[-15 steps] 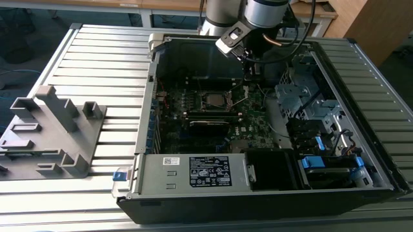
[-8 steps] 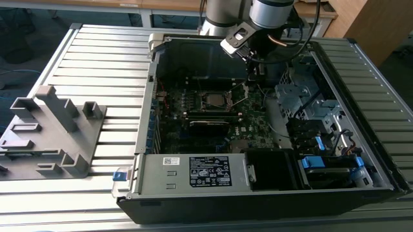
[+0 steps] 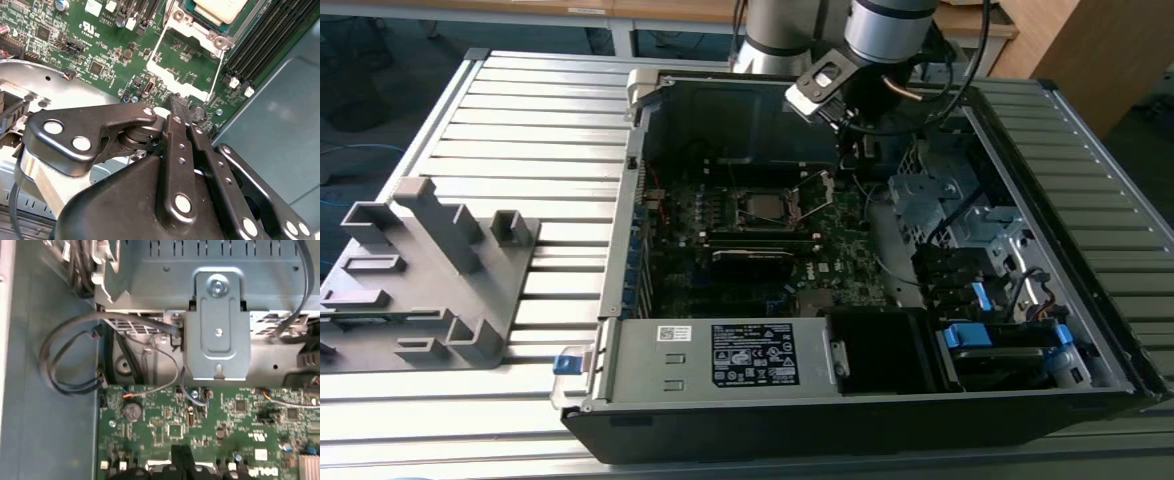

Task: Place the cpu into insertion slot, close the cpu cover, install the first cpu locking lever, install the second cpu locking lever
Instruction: 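Close the cpu cover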

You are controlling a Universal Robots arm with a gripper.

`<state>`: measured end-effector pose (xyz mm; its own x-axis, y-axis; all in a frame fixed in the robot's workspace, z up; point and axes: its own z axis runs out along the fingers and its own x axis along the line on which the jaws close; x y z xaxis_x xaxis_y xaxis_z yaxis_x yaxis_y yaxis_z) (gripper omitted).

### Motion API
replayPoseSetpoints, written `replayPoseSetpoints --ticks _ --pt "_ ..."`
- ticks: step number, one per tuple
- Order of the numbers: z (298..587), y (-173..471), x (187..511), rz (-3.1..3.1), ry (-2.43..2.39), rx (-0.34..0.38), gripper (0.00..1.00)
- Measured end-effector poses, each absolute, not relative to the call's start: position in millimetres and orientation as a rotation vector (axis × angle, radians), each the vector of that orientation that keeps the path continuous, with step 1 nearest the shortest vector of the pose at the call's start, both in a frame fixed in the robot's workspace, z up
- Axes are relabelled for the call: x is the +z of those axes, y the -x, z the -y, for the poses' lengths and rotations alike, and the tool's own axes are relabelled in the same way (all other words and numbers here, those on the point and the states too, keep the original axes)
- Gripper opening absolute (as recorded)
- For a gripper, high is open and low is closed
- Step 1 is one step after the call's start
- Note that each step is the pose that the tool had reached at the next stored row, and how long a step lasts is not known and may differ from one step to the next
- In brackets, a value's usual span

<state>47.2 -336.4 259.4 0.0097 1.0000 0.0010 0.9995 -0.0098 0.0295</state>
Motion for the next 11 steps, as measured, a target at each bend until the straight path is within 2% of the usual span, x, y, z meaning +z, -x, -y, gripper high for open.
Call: replayPoseSetpoints --ticks 11 --pt "336.2 -53.9 248.7 -2.196 -2.218 0.033 0.11"
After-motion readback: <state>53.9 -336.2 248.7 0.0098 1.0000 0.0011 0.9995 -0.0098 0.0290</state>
